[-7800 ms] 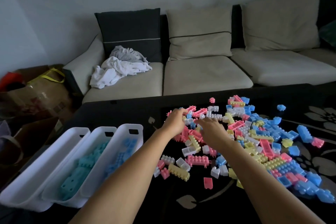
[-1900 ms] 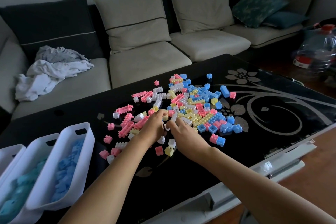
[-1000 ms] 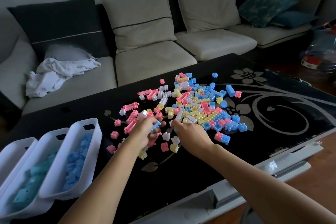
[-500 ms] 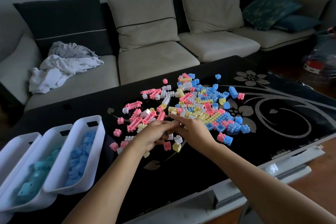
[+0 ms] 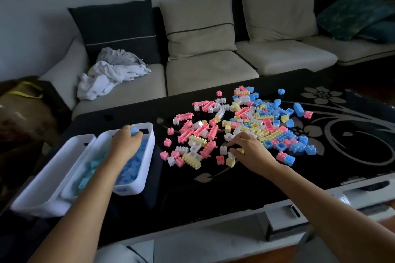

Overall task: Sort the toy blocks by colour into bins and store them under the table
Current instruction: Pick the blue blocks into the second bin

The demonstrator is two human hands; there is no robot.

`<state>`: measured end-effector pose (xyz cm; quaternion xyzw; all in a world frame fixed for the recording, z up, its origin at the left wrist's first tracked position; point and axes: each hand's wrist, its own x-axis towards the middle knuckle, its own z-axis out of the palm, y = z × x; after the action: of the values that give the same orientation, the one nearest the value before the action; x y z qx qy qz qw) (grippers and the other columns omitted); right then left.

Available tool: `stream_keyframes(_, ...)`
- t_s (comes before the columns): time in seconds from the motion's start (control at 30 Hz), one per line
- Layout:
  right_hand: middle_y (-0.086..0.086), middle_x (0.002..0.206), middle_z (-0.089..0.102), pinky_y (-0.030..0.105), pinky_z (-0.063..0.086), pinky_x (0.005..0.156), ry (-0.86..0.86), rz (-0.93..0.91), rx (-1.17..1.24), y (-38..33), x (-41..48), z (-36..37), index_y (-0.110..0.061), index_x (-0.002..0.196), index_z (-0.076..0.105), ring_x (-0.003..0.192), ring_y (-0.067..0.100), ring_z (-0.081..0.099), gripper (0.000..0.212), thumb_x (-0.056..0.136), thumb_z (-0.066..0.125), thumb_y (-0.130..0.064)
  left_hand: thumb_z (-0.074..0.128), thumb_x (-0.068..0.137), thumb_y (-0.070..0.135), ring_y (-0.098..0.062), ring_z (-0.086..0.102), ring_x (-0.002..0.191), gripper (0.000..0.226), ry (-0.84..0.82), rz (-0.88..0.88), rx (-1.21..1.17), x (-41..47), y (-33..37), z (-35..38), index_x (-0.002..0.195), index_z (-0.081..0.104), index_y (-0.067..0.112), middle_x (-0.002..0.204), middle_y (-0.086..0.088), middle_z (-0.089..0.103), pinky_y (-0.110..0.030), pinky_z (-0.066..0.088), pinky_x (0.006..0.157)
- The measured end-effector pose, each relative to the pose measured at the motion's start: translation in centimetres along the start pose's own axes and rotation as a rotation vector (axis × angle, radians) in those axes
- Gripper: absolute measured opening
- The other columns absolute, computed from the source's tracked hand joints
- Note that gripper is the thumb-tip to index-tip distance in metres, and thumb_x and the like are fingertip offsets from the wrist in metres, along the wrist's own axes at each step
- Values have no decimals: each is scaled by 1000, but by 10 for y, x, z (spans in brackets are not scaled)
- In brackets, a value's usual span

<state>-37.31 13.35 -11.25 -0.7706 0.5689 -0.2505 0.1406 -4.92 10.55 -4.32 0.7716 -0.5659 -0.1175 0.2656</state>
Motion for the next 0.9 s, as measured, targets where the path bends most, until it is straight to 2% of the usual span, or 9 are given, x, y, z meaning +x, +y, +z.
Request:
stream_keyframes(0.07, -1, 120, 52, 22, 41, 89, 13, 9, -13, -2, -3, -6, -19, 112, 65, 108, 14, 52, 22, 94, 54, -26, 50, 90, 20, -31, 55, 87, 16, -71, 39, 49, 0, -11, 3, 103, 58, 15, 99, -16, 60, -33, 41, 75)
stream_keyframes(0.17, 0, 119, 54, 20, 41, 85, 75, 24, -29, -2, -8, -18, -16, 111, 65, 104, 15, 55, 22, 93, 55, -24, 56, 90, 18, -26, 59, 96, 32, -42, 144, 1, -10, -2, 9, 120, 61, 9, 118, -11, 62, -25, 38, 77)
stream_keyframes(0.27, 1, 121, 54, 20, 37, 84, 149, 75, -13, 7, -16, -38, -15, 112, 65, 106, 16, 55, 22, 92, 57, -22, 56, 90, 15, -18, 60, 98, 24, -16, 332, -87, -30, 30, 18, 112, 65, 10, 116, -5, 62, -19, 39, 78)
stream_keyframes(0.43, 1, 126, 53, 24, 41, 83, 248, 250, 25, 41, -31, -73, -21, 117, 62, 102, 18, 57, 28, 89, 62, -16, 55, 93, 21, -10, 63, 91, 20, -262, 645, -212, -73, 96, 48, 111, 63, 17, 112, 7, 60, -16, 49, 78)
stream_keyframes(0.53, 2, 135, 43, 31, 39, 95, 145, 313, 54, 61, -49, -92, -29, 126, 52, 121, 22, 45, 54, 77, 74, -36, 57, 92, 17, 5, 56, 85, 20, -399, 759, -252, -96, 129, 76, 111, 63, 17, 108, 9, 57, -2, 44, 73)
stream_keyframes(0.63, 2, 144, 25, 42, 31, 106, 8, 420, -14, 70, -64, -99, -34, 142, 29, 132, 28, 25, 97, 60, 78, -56, 58, 90, 14, -5, 56, 95, 26, -486, 826, -203, -108, 156, 107, 116, 61, 16, 113, 3, 57, -10, 45, 83)
stream_keyframes(0.7, 5, 144, 20, 44, 30, 107, -74, 477, -103, 73, -69, -96, -31, 145, 21, 133, 32, 21, 111, 55, 78, -61, 58, 89, 11, -13, 56, 105, 31, -521, 852, -140, -110, 171, 128, 119, 59, 17, 122, -1, 56, -23, 46, 92)
stream_keyframes(0.8, 5, 136, 24, 38, 37, 101, -134, 468, -173, 78, -72, -87, -28, 140, 28, 128, 29, 28, 103, 57, 80, -57, 59, 88, 10, -19, 51, 117, 41, -556, 902, -46, -109, 192, 160, 128, 53, 15, 132, -4, 50, -26, 41, 95)
stream_keyframes(0.9, 3, 129, 29, 36, 44, 94, -48, 390, -180, 77, -71, -74, -30, 131, 37, 119, 25, 37, 87, 59, 80, -54, 62, 89, 20, -24, 52, 113, 45, -543, 974, 114, -106, 199, 181, 131, 48, 14, 130, -7, 45, -32, 43, 91)
